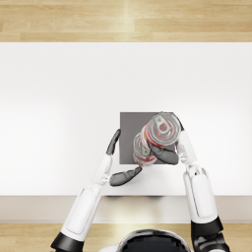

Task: Pick up the red can on the left and place it in the middle, then pick up the red can on the right and place it on top of the can in the middle

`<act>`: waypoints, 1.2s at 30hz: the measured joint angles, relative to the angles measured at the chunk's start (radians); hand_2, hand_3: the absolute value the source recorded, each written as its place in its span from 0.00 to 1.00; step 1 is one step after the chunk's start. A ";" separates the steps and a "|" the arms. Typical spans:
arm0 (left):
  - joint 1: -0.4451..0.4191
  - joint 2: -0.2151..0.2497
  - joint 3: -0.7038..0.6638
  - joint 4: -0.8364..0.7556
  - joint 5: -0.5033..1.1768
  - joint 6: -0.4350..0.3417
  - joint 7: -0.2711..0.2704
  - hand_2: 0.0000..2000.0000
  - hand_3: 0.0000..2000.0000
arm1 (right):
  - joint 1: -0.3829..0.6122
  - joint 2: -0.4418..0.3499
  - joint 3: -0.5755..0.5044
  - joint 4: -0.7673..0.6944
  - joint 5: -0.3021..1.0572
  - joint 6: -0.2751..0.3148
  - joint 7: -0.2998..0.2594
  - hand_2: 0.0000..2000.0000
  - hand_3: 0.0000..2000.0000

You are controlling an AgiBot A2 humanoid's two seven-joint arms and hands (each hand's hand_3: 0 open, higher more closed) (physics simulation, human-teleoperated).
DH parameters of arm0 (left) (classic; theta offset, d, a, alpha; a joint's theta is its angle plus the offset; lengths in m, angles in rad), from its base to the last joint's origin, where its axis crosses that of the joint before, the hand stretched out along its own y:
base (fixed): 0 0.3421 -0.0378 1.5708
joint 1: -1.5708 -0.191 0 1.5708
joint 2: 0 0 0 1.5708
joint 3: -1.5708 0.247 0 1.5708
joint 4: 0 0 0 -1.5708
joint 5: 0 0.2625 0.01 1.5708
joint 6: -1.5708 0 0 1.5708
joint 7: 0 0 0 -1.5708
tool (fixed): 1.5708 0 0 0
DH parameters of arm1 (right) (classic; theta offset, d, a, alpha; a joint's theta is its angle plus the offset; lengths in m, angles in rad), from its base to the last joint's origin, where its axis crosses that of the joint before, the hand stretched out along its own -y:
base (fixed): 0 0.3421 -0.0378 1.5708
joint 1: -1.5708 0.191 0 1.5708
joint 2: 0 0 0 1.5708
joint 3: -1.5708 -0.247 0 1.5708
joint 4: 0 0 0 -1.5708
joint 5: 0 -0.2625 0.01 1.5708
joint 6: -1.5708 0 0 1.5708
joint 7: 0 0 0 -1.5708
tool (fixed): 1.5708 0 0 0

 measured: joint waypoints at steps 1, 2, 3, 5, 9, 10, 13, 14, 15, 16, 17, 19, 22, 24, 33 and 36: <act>-0.021 -0.011 -0.032 -0.028 0.000 0.000 0.002 0.00 0.00 | 0.004 -0.004 0.007 0.000 0.000 -0.007 -0.012 1.00 0.76; -0.040 -0.021 -0.065 -0.052 0.000 0.000 0.004 0.00 0.00 | 0.006 -0.007 0.013 -0.001 0.000 -0.018 -0.019 1.00 0.76; -0.059 -0.029 -0.098 -0.075 0.000 0.000 0.005 0.00 0.00 | 0.008 -0.009 0.017 -0.001 0.000 -0.022 -0.026 1.00 0.76; -0.091 -0.039 -0.167 -0.112 0.000 0.000 0.006 0.00 0.00 | 0.010 -0.013 0.024 -0.006 0.000 -0.038 -0.032 1.00 0.76; -0.136 -0.042 -0.304 -0.163 0.000 0.000 0.007 0.00 0.00 | 0.011 -0.021 0.040 -0.029 0.000 -0.025 -0.039 1.00 0.76; -0.143 -0.041 -0.330 -0.169 0.000 0.000 0.007 0.00 0.00 | 0.010 -0.022 0.044 -0.038 0.000 -0.022 -0.041 1.00 0.76; -0.157 -0.037 -0.383 -0.176 0.000 0.000 0.007 0.00 0.00 | 0.003 -0.024 0.054 -0.061 0.000 -0.017 -0.041 1.00 0.76; -0.160 -0.036 -0.393 -0.178 0.000 0.000 0.007 0.00 0.00 | 0.001 -0.025 0.056 -0.069 0.000 -0.015 -0.041 1.00 0.76; -0.161 -0.034 -0.401 -0.179 0.000 0.000 0.007 0.00 0.00 | -0.002 -0.025 0.058 -0.075 0.000 -0.017 -0.040 1.00 0.76; -0.163 -0.033 -0.406 -0.179 0.000 0.000 0.008 0.00 0.00 | -0.006 -0.025 0.059 -0.080 0.000 -0.021 -0.040 1.00 0.76; -0.164 -0.031 -0.411 -0.180 0.000 0.000 0.008 0.00 0.00 | -0.009 -0.025 0.059 -0.085 0.000 -0.030 -0.040 1.00 0.76; -0.163 -0.028 -0.416 -0.179 0.000 0.000 0.008 0.00 0.00 | -0.017 -0.025 0.062 -0.095 0.000 -0.047 -0.040 1.00 0.76; -0.162 -0.023 -0.423 -0.174 0.000 0.000 0.008 0.00 0.00 | -0.028 -0.025 0.064 -0.110 0.000 -0.058 -0.040 1.00 0.76; -0.163 -0.019 -0.423 -0.172 0.000 0.000 0.008 0.00 0.00 | -0.037 -0.024 0.069 -0.117 0.000 -0.039 -0.039 1.00 0.76; -0.160 -0.005 -0.417 -0.170 0.000 0.000 0.008 0.00 0.00 | -0.059 -0.028 0.074 -0.109 -0.001 -0.081 -0.048 0.00 0.00; -0.161 0.000 -0.419 -0.172 0.000 0.000 0.008 0.00 0.00 | -0.058 -0.033 0.068 -0.096 -0.001 -0.093 -0.049 0.00 0.00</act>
